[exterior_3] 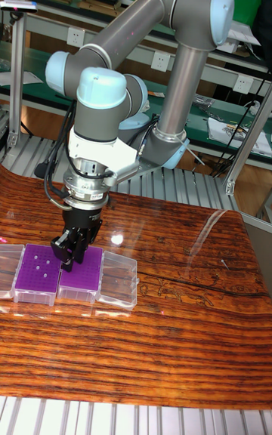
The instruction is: Transfer all small pipette tips from one holder to another
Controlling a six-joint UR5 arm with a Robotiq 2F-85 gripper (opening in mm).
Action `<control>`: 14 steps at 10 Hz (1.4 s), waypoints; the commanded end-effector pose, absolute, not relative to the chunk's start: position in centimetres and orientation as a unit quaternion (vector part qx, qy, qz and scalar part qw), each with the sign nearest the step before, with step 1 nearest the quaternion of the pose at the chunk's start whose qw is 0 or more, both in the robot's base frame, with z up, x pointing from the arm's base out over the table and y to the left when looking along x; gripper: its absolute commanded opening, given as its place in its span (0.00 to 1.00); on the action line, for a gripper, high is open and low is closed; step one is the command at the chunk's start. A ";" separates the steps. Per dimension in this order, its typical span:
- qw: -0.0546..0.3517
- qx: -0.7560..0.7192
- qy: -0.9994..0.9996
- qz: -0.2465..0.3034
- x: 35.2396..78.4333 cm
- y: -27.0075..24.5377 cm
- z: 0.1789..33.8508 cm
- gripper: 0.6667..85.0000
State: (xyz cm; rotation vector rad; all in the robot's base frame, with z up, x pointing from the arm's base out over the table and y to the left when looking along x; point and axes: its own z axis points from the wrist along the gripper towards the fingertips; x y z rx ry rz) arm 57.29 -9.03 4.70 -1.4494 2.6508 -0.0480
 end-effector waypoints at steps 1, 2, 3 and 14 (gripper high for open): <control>0.066 -0.474 0.878 -0.012 57.6 -8.9 4.7 0.42; 0.066 -0.474 0.878 -0.011 57.5 -8.9 4.7 0.42; 0.065 -0.474 0.878 -0.012 57.5 -8.9 4.7 0.42; 0.072 -0.469 0.880 -0.013 57.7 -9.1 4.6 0.34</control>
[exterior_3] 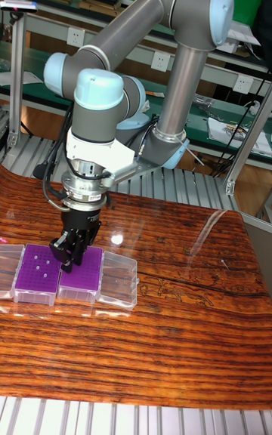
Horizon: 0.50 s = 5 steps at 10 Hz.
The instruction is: Transfer all small pipette tips from one holder to another
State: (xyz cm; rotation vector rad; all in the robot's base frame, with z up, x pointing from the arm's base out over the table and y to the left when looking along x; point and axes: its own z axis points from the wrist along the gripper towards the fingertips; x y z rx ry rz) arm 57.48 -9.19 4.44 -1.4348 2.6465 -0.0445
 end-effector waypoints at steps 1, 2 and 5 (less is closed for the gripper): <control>0.075 -0.464 0.882 -0.013 57.7 -9.2 4.7 0.32; 0.075 -0.463 0.883 -0.014 57.6 -9.2 4.8 0.30; 0.081 -0.458 0.885 -0.010 57.8 -9.0 4.7 0.26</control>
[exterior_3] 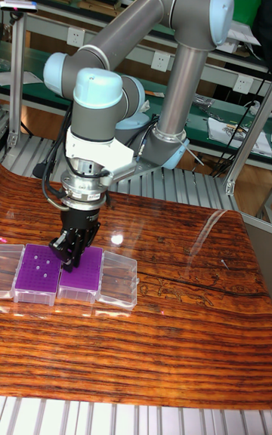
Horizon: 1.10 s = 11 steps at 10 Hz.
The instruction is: Transfer all small pipette tips from one holder to another
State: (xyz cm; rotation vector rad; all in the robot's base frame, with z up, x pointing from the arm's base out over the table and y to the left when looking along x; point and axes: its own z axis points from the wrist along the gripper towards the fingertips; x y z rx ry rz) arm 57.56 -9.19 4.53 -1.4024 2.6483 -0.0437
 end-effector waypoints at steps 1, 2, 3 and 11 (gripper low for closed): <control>0.083 -0.455 0.887 -0.010 57.9 -8.9 4.7 0.23; 0.086 -0.452 0.888 -0.009 58.0 -8.8 4.7 0.21; 0.088 -0.447 0.890 -0.009 58.1 -8.7 4.7 0.19; 0.092 -0.418 0.903 -0.018 58.5 -8.3 5.1 0.01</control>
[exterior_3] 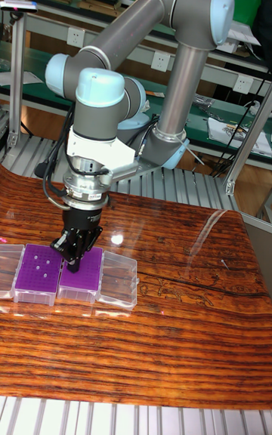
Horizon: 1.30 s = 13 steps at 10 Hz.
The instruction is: Transfer all small pipette tips from one holder to another
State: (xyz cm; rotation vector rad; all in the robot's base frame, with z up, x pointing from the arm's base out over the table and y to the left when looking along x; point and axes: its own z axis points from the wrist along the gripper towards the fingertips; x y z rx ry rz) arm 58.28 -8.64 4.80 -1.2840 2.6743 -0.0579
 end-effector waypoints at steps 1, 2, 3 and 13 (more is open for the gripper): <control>0.068 -0.433 0.898 -0.037 57.8 -9.8 4.9 0.15; 0.040 -0.447 0.891 -0.067 57.3 -11.9 5.0 0.36; 0.038 -0.446 0.892 -0.055 56.9 -11.4 4.9 0.41; 0.050 -0.421 0.905 -0.034 56.2 -9.8 5.5 0.43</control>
